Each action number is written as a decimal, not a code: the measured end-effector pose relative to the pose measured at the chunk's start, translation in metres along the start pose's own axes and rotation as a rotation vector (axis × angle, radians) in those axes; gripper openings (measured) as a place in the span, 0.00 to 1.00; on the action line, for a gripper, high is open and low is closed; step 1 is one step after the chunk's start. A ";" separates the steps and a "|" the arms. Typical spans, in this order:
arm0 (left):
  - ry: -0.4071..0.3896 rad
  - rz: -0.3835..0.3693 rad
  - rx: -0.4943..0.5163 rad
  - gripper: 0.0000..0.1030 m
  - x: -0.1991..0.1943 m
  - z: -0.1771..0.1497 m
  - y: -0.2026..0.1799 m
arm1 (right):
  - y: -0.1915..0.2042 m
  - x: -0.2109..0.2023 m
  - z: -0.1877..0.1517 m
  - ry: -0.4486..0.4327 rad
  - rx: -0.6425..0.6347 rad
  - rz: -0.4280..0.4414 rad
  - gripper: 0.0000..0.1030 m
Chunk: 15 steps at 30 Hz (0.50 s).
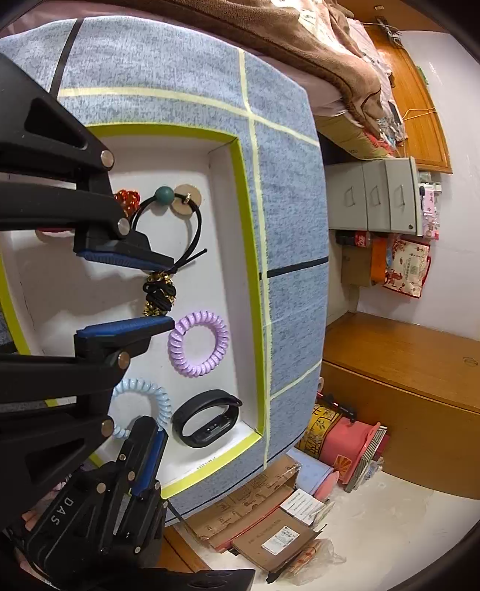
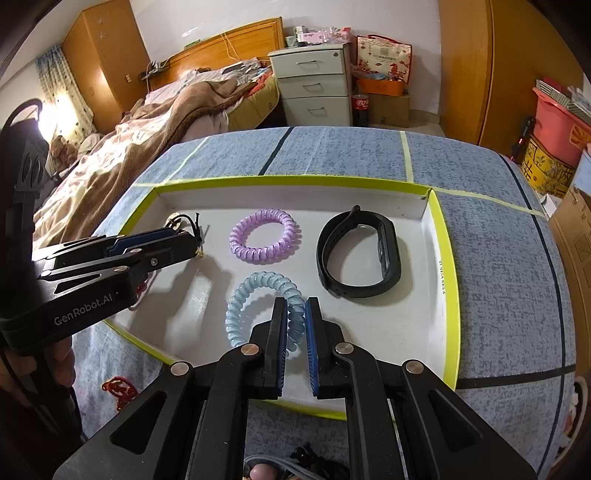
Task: Organize jewelry
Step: 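Carry the bead ornament and blue coil into the box and open both tools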
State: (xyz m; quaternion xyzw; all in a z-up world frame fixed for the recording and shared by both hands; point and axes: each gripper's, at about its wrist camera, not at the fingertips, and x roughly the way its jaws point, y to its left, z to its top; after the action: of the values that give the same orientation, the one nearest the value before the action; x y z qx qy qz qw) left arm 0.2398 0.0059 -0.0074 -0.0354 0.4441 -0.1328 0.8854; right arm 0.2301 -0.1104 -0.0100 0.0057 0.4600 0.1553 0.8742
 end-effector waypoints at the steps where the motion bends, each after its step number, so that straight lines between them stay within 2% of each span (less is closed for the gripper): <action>1: 0.001 0.005 0.000 0.26 0.001 0.000 0.000 | 0.000 0.001 0.000 0.002 -0.002 -0.002 0.10; 15: 0.020 -0.008 -0.029 0.26 0.006 -0.001 0.006 | -0.001 0.008 -0.001 0.017 -0.002 -0.010 0.10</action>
State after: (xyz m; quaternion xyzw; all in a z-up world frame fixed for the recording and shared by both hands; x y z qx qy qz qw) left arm 0.2436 0.0103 -0.0144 -0.0485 0.4547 -0.1304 0.8797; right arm 0.2332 -0.1092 -0.0169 0.0013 0.4674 0.1511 0.8711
